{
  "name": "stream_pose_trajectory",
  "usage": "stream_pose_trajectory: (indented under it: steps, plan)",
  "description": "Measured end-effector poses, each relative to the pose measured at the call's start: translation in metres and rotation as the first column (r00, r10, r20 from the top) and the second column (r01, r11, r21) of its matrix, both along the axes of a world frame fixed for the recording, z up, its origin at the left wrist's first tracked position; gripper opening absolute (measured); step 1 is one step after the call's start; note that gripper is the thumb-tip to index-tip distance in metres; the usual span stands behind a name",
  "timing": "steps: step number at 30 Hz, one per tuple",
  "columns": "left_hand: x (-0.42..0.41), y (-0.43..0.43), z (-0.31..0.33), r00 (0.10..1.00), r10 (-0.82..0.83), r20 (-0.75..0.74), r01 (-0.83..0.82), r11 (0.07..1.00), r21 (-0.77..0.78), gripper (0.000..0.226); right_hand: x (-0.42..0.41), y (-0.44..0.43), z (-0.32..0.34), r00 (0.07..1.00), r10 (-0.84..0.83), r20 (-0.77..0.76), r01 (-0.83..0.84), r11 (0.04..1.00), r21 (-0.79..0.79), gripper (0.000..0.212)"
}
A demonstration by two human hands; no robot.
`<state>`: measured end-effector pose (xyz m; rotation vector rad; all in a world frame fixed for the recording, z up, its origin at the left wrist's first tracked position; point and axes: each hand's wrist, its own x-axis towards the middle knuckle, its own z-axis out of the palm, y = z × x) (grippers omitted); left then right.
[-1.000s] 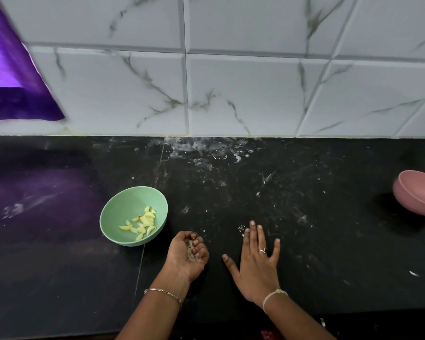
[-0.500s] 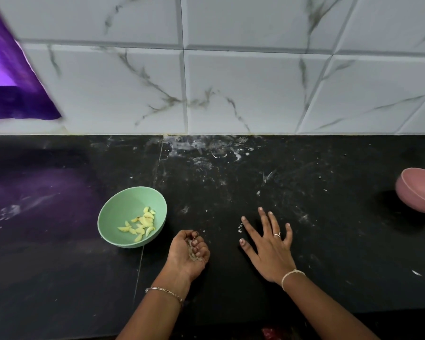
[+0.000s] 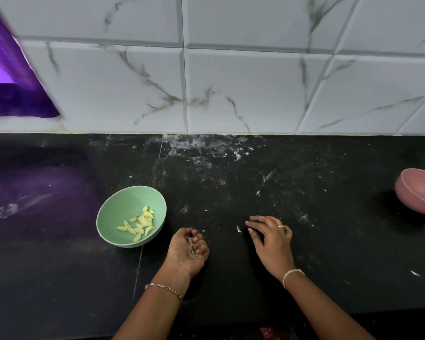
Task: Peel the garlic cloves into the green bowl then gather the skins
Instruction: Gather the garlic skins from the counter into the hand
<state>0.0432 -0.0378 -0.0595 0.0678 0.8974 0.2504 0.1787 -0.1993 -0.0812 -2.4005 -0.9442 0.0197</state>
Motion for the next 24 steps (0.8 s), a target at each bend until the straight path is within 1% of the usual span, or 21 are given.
stream_pose_trajectory:
  steps: [3,5,6,8,9,10,11,13,15,18,20,22,24]
  plan:
    - [0.002,-0.002,0.002,1.0,-0.008,-0.004,0.008,1.0,0.006,0.028,0.002,0.015,0.009,0.999,0.032,0.028,-0.03,0.997,-0.069,0.014]
    - [0.003,-0.003,0.003,1.0,-0.011,0.0,0.011,1.0,0.01,0.027,0.004,0.022,0.012,1.0,0.018,0.023,-0.016,0.996,-0.083,0.005]
    - [0.003,-0.003,0.003,1.0,-0.011,0.002,0.011,1.0,0.011,0.027,0.005,0.024,0.014,1.0,-0.001,0.014,0.002,0.997,-0.078,0.004]
    - [0.003,-0.002,0.002,1.0,-0.006,0.008,0.006,1.0,0.009,0.026,0.006,0.027,0.016,1.0,-0.024,0.005,0.024,0.997,-0.07,0.011]
    - [0.003,-0.001,0.002,1.0,-0.005,0.013,0.005,1.0,0.007,0.026,0.008,0.027,0.016,1.0,-0.022,0.009,0.022,0.997,-0.07,0.009]
    - [0.002,0.0,0.002,1.0,-0.002,0.015,0.002,1.0,0.007,0.026,0.01,0.026,0.017,1.0,-0.003,0.011,0.004,0.997,-0.074,0.005]
    - [0.001,0.0,0.002,1.0,0.001,0.015,-0.001,1.0,0.007,0.026,0.012,0.025,0.017,1.0,0.02,0.015,-0.018,0.997,-0.081,0.006]
    - [-0.001,0.001,0.002,1.0,0.007,0.01,-0.007,1.0,0.009,0.026,0.016,0.021,0.02,0.996,0.081,0.041,-0.076,0.992,-0.104,0.015]
    - [-0.003,0.001,0.002,1.0,0.015,0.0,-0.015,1.0,0.008,0.025,0.018,0.018,0.022,0.983,0.16,0.087,-0.144,0.976,-0.165,0.018]
    - [-0.002,0.0,0.001,1.0,0.015,-0.006,-0.015,1.0,0.007,0.025,0.017,0.018,0.023,0.929,0.333,0.164,-0.267,0.906,-0.329,0.028]
    - [0.0,-0.002,0.002,1.0,0.01,-0.003,-0.01,1.0,0.01,0.025,0.013,0.018,0.022,0.867,0.429,0.253,-0.307,0.861,-0.406,0.029]
    - [0.003,-0.002,0.004,1.0,0.008,0.0,-0.008,1.0,0.011,0.025,0.012,0.018,0.017,0.809,0.475,0.347,-0.309,0.845,-0.437,0.03]
    - [0.004,-0.003,0.005,1.0,0.006,0.003,-0.006,1.0,0.014,0.025,0.011,0.017,0.013,0.786,0.49,0.377,-0.305,0.838,-0.452,0.034]
